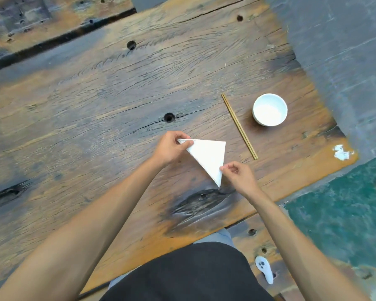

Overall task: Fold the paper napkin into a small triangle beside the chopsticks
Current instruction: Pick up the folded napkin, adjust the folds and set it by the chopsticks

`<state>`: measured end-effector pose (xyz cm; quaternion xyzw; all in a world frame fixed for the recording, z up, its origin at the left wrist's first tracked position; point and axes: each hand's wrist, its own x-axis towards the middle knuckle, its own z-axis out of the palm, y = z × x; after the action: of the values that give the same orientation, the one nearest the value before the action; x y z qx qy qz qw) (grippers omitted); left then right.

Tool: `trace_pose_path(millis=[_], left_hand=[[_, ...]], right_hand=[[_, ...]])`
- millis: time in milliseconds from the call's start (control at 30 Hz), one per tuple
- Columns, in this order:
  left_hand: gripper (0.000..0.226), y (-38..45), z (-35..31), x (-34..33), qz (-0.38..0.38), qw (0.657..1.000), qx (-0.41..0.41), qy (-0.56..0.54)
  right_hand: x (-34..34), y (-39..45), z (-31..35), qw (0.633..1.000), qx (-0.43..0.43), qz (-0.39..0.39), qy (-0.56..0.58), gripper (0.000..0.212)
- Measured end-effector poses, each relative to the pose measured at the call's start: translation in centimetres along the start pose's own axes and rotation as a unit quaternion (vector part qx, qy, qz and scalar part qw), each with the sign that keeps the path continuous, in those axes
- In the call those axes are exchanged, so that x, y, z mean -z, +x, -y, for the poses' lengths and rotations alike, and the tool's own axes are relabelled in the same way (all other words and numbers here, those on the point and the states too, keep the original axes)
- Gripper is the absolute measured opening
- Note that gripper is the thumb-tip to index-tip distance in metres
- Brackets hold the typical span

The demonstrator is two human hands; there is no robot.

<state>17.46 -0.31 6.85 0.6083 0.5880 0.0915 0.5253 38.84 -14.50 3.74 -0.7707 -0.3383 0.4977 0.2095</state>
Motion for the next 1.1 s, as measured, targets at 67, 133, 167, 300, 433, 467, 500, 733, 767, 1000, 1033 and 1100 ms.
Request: trace_pose_path(millis=[67, 133, 167, 300, 433, 467, 500, 733, 767, 1000, 1033, 1100], left_hand=[[0.012, 1.9, -0.7, -1.1, 0.007, 0.999, -0.004, 0.036], [0.011, 3.7, -1.3, -2.2, 0.01, 0.998, -0.006, 0.062], [0.009, 4.6, -1.4, -2.8, 0.009, 0.997, -0.004, 0.071], [0.011, 7.6, -1.6, -4.6, 0.011, 0.995, 0.007, 0.102], [0.009, 9.5, -1.0, -5.6, 0.02, 0.99, 0.012, 0.136], [0.009, 9.9, -0.9, -5.8, 0.023, 0.988, 0.011, 0.151], [0.009, 10.3, -0.8, -5.9, 0.028, 0.986, 0.01, 0.165], [0.034, 10.5, -0.3, -6.6, 0.035, 0.955, -0.087, 0.281], [0.038, 10.1, -0.2, -6.7, 0.021, 0.943, -0.108, 0.312], [0.061, 7.5, 2.4, -8.4, 0.081, 0.878, -0.244, 0.404], [0.063, 7.4, 2.9, -8.6, 0.097, 0.872, -0.245, 0.413], [0.065, 7.5, 3.8, -8.7, 0.114, 0.866, -0.232, 0.427]], right_hand=[[0.5, 1.2, -0.4, 1.0, -0.023, -0.006, 0.007, 0.01], [1.1, 2.3, -0.6, 0.999, -0.043, -0.006, 0.011, 0.011], [1.4, 2.9, -0.7, 0.999, -0.05, -0.007, 0.015, 0.012], [1.9, 4.9, -0.9, 0.997, -0.076, -0.019, 0.016, 0.016], [1.9, 6.2, -1.2, 0.996, -0.082, -0.02, -0.038, 0.024], [1.9, 6.4, -1.3, 0.994, -0.077, -0.019, -0.072, 0.026], [1.9, 6.6, -1.3, 0.991, -0.071, -0.02, -0.11, 0.025], [2.4, 6.5, -1.0, 0.97, -0.059, -0.063, -0.229, 0.029], [2.4, 6.3, -0.9, 0.967, -0.041, -0.08, -0.239, 0.029], [-0.8, 6.4, -0.1, 0.917, 0.169, -0.125, -0.338, 0.054], [-1.3, 6.8, -0.3, 0.916, 0.168, -0.109, -0.348, 0.059], [-2.2, 7.5, -0.9, 0.913, 0.158, -0.084, -0.366, 0.065]])
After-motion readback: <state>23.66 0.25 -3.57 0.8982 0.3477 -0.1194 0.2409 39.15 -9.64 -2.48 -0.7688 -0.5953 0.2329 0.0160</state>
